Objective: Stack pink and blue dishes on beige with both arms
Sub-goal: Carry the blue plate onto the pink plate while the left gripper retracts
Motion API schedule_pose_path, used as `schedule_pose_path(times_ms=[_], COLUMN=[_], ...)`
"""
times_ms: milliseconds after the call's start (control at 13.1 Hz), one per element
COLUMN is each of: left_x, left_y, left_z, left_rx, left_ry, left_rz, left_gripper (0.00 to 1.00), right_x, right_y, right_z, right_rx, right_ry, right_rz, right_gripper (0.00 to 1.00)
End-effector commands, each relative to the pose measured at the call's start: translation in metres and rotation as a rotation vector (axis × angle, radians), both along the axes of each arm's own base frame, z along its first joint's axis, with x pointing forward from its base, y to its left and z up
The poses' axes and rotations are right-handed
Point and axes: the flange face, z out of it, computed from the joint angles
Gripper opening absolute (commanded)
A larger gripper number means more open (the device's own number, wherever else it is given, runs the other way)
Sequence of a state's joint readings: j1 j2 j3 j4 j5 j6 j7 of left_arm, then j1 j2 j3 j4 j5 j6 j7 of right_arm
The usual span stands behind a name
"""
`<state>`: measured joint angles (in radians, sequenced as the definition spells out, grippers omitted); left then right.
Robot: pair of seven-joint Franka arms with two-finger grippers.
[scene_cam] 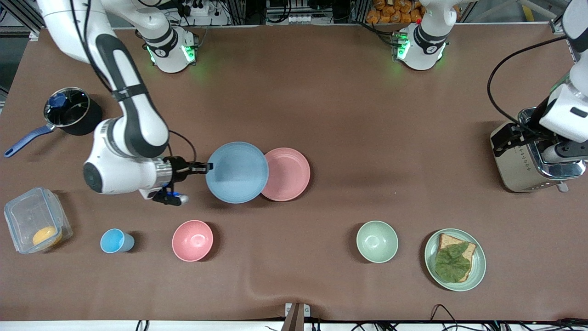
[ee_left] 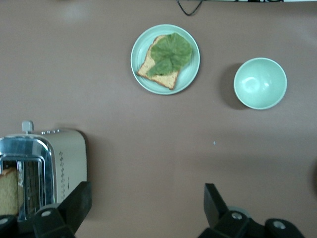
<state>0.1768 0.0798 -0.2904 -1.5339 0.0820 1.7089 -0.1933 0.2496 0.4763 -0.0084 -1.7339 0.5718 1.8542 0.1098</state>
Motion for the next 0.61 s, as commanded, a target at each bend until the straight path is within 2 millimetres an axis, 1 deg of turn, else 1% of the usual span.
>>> schedule_pose_path(times_ms=[0,77,230,306,383,536], left_x=[-0.005,-0.007,-0.011,-0.013,-0.014,-0.016], left_y=[0.004,-0.003,0.003,0.001,0.003,-0.002], left_z=[0.008,0.014,0.013,0.013,0.013,0.009], left_rx=[-0.108,-0.102,-0.092,-0.082,-0.070,-0.073], left_ry=[0.052,0.054,0.096,0.107,0.111,0.141], left_rz=[-0.005,-0.019,-0.014,-0.018,-0.013,-0.005], left_gripper=[1.00,1.00,1.00,1.00,1.00,1.00], right_x=[-0.013,-0.016,-0.023,-0.024,-0.024,-0.023], right_y=[0.026,0.037,0.065,0.074,0.079,0.087], right_z=[-0.006,-0.015,-0.031,-0.035,-0.041,-0.053], right_rx=[0.010,0.006,-0.008,-0.014,-0.017,-0.029], right_ry=[0.011,0.015,-0.006,-0.026,-0.035,-0.068], right_rz=[0.023,0.035,0.064,0.069,0.069,0.063], right_gripper=[0.00,0.00,0.00,0.00,0.00,0.00])
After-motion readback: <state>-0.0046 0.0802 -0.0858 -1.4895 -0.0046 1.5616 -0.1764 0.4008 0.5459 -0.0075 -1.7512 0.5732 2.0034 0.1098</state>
